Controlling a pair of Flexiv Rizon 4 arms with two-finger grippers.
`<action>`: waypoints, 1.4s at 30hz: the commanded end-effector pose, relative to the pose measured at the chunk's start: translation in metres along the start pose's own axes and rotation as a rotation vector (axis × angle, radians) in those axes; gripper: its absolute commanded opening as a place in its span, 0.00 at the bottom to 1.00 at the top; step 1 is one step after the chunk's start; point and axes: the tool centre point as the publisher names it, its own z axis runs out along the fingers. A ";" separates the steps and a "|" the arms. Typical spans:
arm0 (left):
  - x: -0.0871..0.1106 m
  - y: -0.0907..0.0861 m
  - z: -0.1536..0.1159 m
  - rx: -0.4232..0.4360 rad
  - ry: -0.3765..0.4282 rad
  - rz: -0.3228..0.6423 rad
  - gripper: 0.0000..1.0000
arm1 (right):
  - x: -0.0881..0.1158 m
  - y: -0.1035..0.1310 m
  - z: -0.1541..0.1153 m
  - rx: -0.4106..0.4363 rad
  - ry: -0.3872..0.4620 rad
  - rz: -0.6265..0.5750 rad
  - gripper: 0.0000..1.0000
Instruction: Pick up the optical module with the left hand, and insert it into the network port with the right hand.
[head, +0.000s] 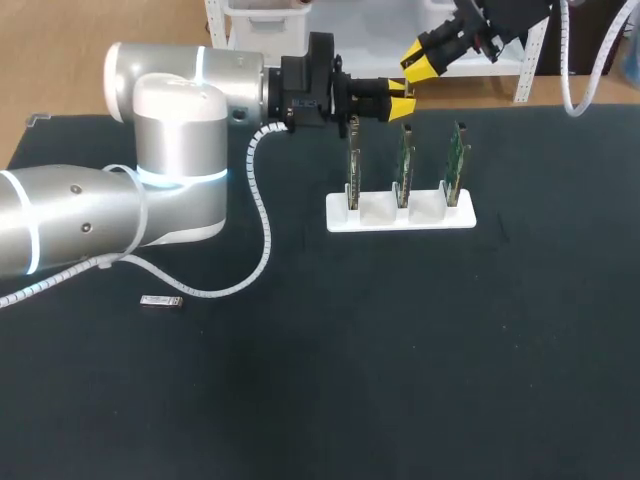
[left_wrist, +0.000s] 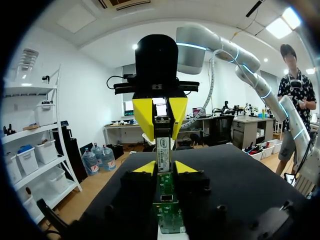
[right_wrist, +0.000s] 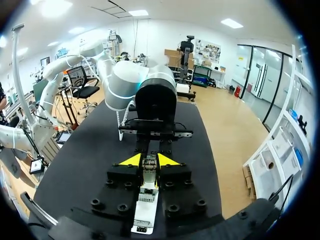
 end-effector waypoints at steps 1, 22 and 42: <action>-0.001 -0.001 0.000 -0.003 0.001 0.001 1.00 | 0.000 -0.004 0.000 -0.002 0.000 0.001 0.00; -0.001 -0.001 0.000 -0.003 0.001 0.001 1.00 | -0.002 -0.008 0.000 0.003 -0.006 0.001 0.00; -0.005 -0.001 -0.014 0.000 0.089 0.009 1.00 | -0.001 -0.012 0.002 0.007 -0.010 0.008 0.00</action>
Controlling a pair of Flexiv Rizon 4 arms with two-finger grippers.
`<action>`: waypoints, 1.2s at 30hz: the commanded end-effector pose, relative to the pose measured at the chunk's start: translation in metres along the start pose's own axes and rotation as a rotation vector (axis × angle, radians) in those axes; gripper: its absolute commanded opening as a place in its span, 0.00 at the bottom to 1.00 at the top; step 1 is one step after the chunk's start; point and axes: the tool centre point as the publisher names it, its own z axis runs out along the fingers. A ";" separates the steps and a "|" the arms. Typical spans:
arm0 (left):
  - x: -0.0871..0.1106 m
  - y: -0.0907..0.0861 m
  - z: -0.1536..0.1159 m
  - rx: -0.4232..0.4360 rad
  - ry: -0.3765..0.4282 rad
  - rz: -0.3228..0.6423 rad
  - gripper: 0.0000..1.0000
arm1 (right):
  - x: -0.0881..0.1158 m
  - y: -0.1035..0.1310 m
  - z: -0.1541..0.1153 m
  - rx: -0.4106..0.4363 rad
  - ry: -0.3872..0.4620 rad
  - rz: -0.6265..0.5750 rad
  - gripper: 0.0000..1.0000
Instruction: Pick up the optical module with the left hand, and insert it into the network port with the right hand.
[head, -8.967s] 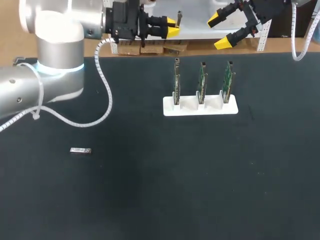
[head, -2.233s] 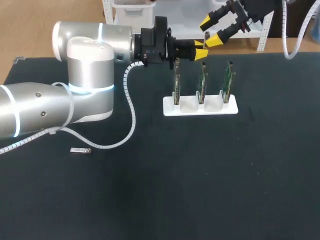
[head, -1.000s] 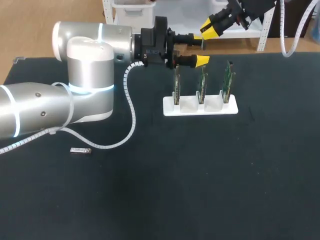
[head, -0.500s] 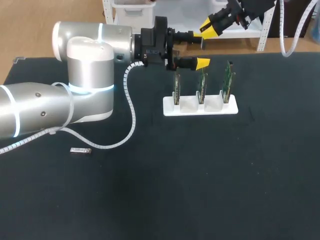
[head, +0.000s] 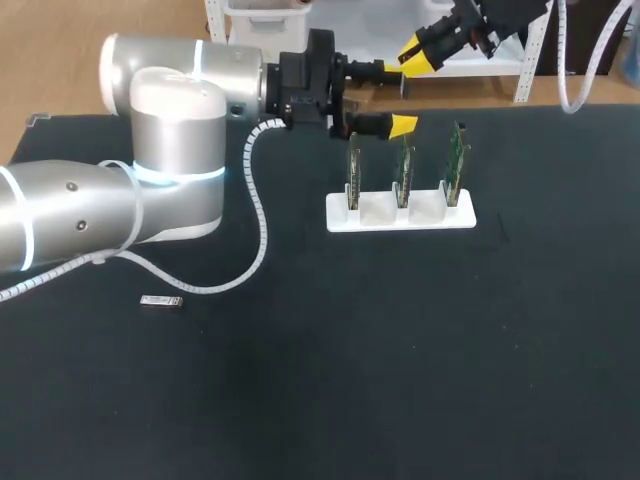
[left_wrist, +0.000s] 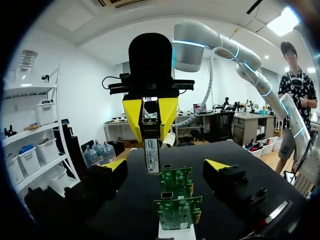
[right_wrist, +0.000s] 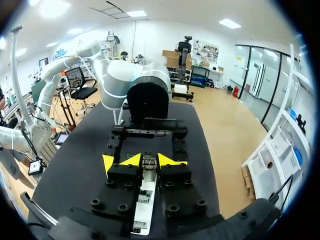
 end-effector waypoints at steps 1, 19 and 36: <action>-0.006 -0.002 -0.012 0.005 0.063 0.004 1.00 | 0.000 -0.003 0.001 -0.005 -0.002 0.001 0.00; -0.002 -0.018 -0.043 0.024 0.205 -0.060 1.00 | -0.002 -0.007 0.005 -0.002 -0.002 0.004 0.00; 0.002 -0.007 -0.042 0.007 0.416 -0.025 1.00 | -0.001 -0.010 0.001 0.007 0.002 0.007 0.00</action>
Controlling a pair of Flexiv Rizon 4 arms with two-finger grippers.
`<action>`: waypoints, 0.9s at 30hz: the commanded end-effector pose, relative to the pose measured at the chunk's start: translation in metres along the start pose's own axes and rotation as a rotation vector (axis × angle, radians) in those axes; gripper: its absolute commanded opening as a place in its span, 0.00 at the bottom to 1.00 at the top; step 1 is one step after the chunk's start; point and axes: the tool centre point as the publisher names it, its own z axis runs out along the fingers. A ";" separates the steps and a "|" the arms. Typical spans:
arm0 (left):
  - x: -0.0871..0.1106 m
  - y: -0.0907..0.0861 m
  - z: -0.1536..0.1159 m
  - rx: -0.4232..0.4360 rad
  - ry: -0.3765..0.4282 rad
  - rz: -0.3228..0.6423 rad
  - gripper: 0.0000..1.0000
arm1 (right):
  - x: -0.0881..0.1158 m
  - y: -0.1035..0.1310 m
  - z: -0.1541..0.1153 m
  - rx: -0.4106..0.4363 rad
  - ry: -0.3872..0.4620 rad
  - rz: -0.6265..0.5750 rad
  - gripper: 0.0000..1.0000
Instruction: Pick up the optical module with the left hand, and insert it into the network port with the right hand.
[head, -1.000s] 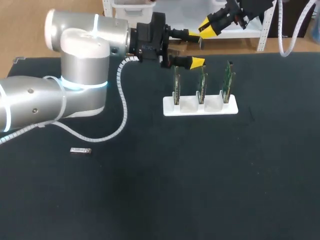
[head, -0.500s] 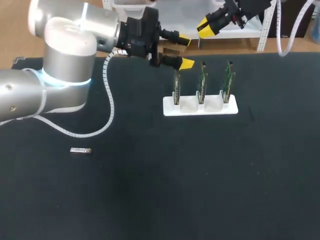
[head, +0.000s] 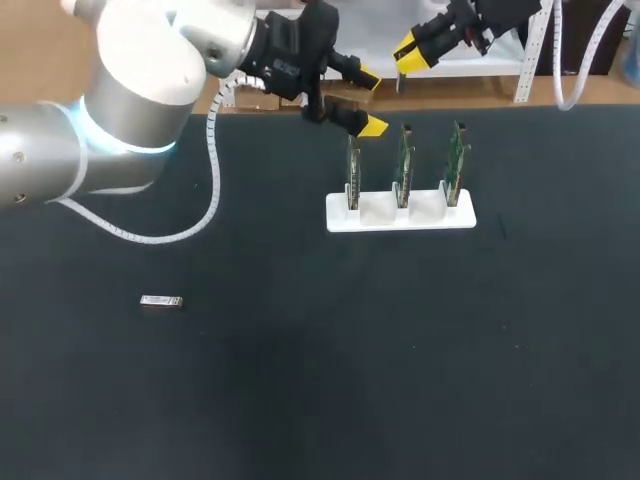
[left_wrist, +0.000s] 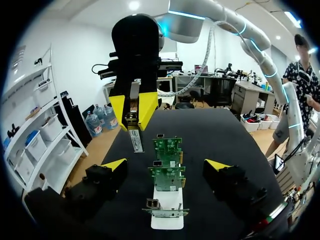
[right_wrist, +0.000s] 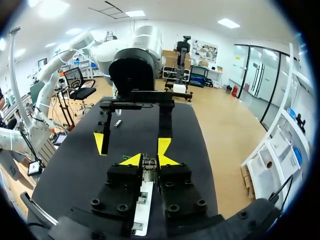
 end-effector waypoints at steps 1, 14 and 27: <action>0.000 0.007 0.004 0.003 0.010 -0.005 1.00 | 0.001 -0.001 -0.002 -0.001 -0.001 0.001 0.00; -0.006 0.012 0.009 -0.009 -0.022 0.003 1.00 | 0.002 -0.001 -0.005 0.000 -0.003 -0.001 0.00; -0.005 0.006 0.011 0.002 -0.016 -0.008 1.00 | 0.004 0.000 -0.007 -0.002 -0.004 0.000 0.00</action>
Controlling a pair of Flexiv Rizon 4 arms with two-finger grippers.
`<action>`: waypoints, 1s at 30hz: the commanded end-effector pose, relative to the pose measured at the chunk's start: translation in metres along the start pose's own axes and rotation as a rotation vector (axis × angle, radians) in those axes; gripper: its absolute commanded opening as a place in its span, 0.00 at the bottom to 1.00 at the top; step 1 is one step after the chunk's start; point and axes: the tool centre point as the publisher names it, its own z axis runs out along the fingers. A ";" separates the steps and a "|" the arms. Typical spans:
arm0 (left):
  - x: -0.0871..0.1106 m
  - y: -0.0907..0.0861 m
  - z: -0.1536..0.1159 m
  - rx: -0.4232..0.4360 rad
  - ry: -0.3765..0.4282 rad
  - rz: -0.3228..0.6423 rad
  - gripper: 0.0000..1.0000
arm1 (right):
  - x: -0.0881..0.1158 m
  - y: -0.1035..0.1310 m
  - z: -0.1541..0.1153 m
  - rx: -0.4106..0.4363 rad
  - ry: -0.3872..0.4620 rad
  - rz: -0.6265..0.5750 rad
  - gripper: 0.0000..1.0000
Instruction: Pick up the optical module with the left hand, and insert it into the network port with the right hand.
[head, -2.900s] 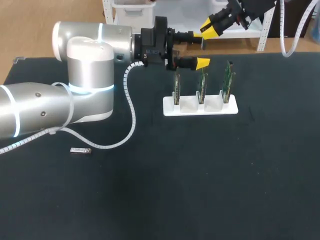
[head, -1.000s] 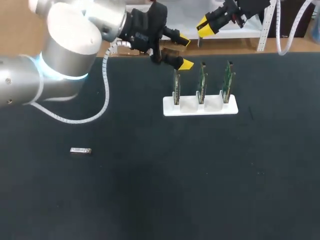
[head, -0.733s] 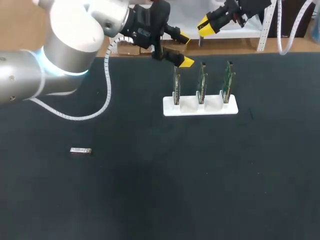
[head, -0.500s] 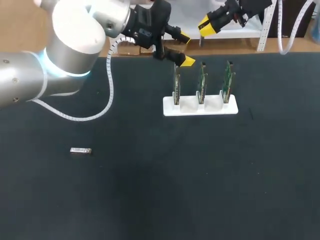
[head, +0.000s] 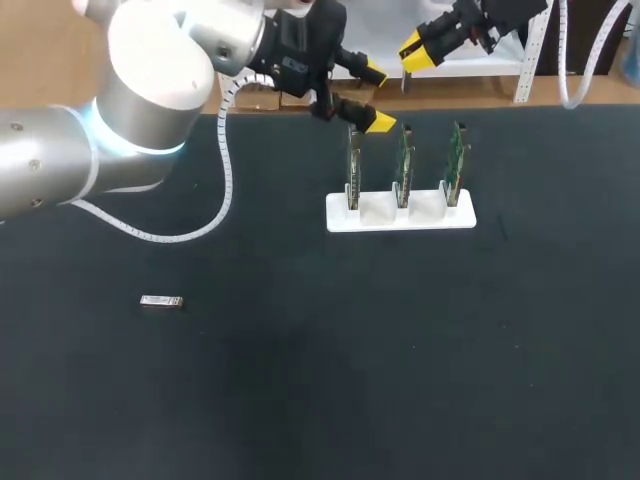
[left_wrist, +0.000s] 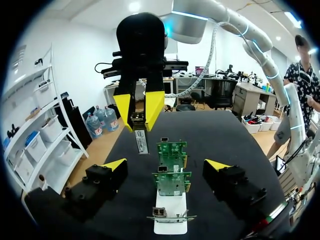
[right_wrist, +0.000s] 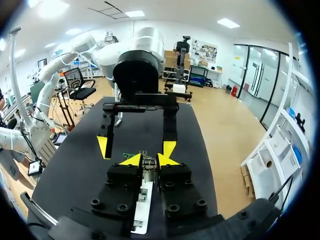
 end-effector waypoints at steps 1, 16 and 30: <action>0.000 0.000 0.001 0.003 0.007 -0.006 1.00 | 0.000 0.000 -0.001 -0.001 -0.003 -0.001 0.00; -0.003 -0.002 0.003 0.005 0.010 -0.004 1.00 | 0.001 0.003 -0.004 0.003 -0.005 0.000 0.00; -0.003 -0.002 0.003 0.005 0.010 -0.005 1.00 | 0.008 0.009 -0.002 -0.007 -0.012 0.010 0.00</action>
